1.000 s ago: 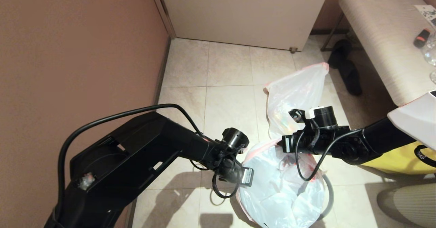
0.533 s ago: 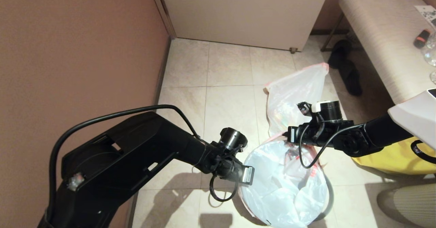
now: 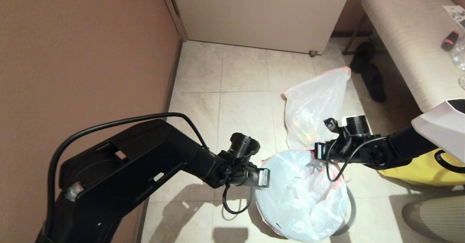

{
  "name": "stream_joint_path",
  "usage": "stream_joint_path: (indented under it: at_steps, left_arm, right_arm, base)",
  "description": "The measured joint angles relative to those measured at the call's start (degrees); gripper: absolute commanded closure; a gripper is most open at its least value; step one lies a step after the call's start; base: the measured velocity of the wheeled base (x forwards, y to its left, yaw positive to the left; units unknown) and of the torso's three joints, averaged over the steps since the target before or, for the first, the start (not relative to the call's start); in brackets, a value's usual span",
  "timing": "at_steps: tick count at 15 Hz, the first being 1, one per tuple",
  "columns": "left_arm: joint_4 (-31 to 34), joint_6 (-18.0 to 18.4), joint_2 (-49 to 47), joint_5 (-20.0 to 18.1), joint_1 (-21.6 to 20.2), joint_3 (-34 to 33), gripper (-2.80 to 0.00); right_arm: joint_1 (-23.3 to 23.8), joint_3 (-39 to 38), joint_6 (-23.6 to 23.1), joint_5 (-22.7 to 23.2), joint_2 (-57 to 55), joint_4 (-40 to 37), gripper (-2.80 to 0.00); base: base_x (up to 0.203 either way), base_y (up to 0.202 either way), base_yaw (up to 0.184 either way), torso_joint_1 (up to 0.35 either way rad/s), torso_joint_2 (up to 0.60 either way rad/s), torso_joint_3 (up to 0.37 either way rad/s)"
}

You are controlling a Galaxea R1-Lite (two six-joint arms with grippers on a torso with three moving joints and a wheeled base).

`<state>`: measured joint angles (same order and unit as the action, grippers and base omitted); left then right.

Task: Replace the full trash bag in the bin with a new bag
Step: Put the new garbage bag on the trash can

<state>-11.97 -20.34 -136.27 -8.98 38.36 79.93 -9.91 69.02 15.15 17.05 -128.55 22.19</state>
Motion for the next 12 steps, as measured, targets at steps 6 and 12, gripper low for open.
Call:
stream_joint_path:
  at_steps: [6,12]
  left_arm:
    - [-2.2,-0.4,-0.3,2.3,-0.5,0.0,0.0]
    - [-10.5,-2.2,-0.7,7.9,-3.7,0.4,0.0]
  right_arm:
    - [1.2,-0.5,6.1,4.4,6.7,-2.9,0.0]
    - [3.8,-4.8,10.0,6.4,22.2,-9.3,0.0]
  base:
    - [0.0,0.0,0.0,0.0,0.0,0.0]
    - [0.0,0.0,0.0,0.0,0.0,0.0]
